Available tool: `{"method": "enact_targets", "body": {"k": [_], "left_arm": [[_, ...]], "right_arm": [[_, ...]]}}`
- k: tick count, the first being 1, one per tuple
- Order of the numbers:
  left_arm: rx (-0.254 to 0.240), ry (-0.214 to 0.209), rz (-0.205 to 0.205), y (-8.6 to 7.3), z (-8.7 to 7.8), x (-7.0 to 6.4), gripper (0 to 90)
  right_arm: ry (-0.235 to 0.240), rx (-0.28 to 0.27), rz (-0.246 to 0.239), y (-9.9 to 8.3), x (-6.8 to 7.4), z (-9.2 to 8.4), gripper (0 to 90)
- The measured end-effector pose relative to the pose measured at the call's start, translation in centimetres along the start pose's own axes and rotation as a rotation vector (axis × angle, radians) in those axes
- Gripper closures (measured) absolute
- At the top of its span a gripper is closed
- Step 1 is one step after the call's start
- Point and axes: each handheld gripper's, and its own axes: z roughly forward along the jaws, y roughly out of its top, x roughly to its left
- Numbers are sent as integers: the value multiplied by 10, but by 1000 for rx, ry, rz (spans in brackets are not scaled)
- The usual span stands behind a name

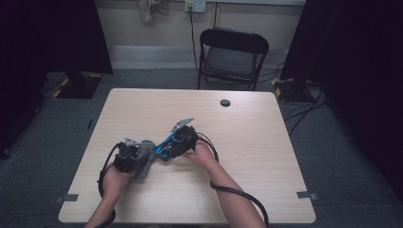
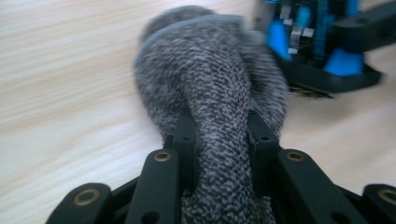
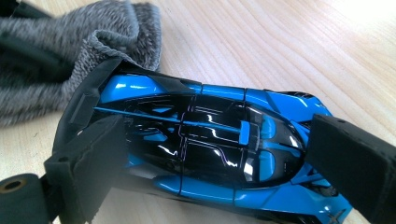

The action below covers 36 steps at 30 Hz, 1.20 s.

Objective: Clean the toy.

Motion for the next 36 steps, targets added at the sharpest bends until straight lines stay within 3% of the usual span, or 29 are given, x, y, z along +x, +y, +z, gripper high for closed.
{"method": "enact_targets", "body": {"k": [6,14,36], "left_arm": [[23,-28,48,0,-1,-12,716],[30,-42,60,-3,-3,-29,719],[44,-90,78,-7,-7,-52,718]], "right_arm": [[-3,3,1,0,1,0,50],[-5,3,4,0,1,0,50],[-20,4,16,0,3,-1,51]]}}
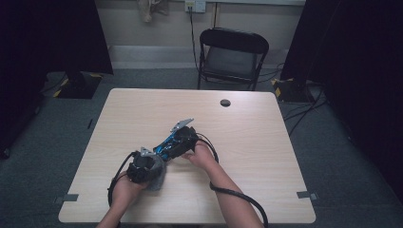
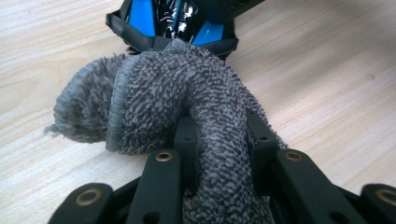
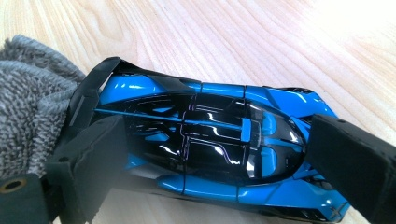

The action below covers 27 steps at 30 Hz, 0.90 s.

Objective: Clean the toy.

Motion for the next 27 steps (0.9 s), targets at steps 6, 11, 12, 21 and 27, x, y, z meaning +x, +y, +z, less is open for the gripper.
{"method": "enact_targets", "body": {"k": [6,11,12,21,27], "left_arm": [[3,-40,13,0,1,-8,718],[0,-48,44,2,3,-16,717],[2,-55,47,3,3,-17,717],[-1,-109,117,5,3,-24,714],[-20,-132,163,8,-13,-24,710]], "right_arm": [[-3,12,4,1,0,0,51],[-9,0,5,0,1,0,52],[-9,1,7,0,1,0,52],[-11,7,11,0,2,0,52],[-11,7,12,0,2,0,53]]}}
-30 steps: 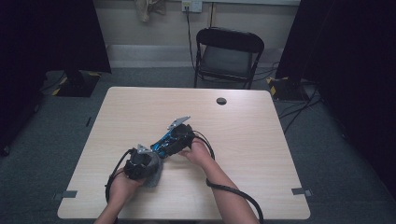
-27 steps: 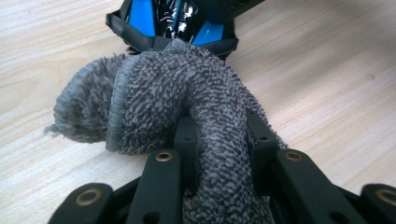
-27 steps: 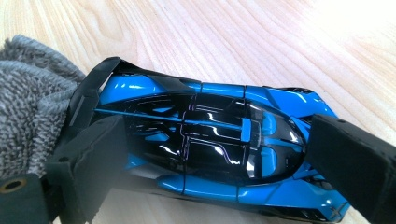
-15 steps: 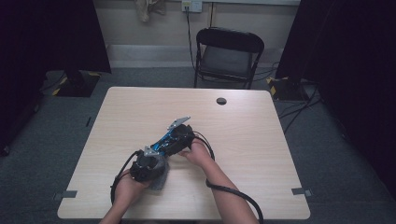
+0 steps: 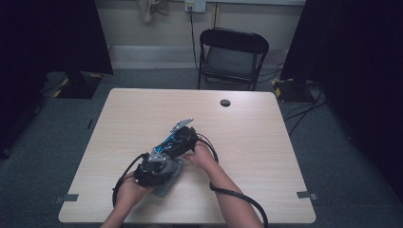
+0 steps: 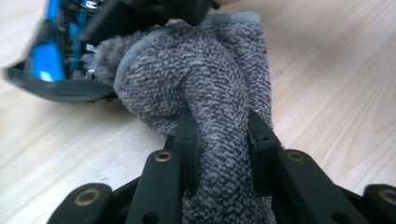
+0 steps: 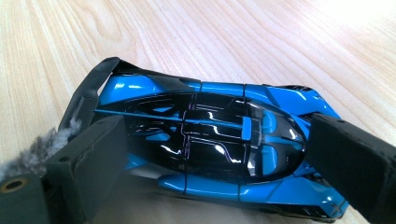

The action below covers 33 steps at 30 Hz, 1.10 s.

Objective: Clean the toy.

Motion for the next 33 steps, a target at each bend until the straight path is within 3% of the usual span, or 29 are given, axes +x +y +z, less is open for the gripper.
{"method": "enact_targets", "body": {"k": [6,9,12,19,21,25,27,33], "left_arm": [[-34,29,-59,-5,-24,21,710],[-43,103,-65,-9,-34,35,708],[-59,134,-123,-15,-40,53,708],[-61,198,-245,-26,-33,89,708],[-44,223,-251,-25,-28,96,708],[-16,275,-247,-16,-21,102,707],[-4,297,-271,-12,-15,104,707],[19,279,-225,-2,1,90,705]], "right_arm": [[-1,-3,1,0,0,0,53],[-1,-3,1,0,0,0,53],[-3,0,6,0,1,0,54],[-4,3,5,0,1,0,55],[-5,4,5,0,1,0,55],[-6,6,9,0,1,0,55],[-7,5,9,0,2,0,55],[-11,-1,13,-1,2,-1,56]]}}
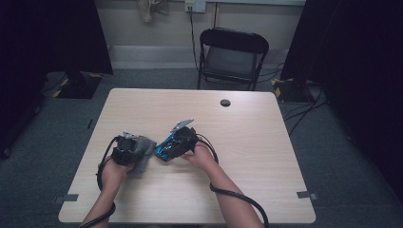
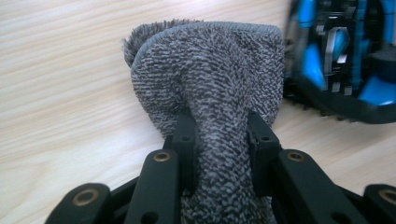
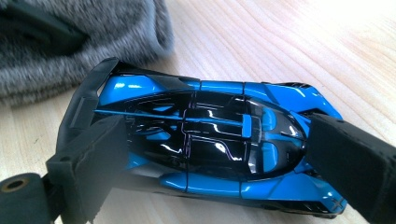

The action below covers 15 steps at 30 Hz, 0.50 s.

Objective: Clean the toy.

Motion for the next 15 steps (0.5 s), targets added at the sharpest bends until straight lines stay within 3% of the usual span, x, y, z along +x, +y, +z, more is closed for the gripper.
{"method": "enact_targets", "body": {"k": [2,6,15], "left_arm": [[8,0,29,0,1,-6,705],[19,-35,48,-2,0,-13,706],[30,-84,66,-9,-9,-24,706]], "right_arm": [[1,0,5,0,1,0,55],[-1,1,7,0,1,0,55],[-2,8,5,1,1,0,55]]}}
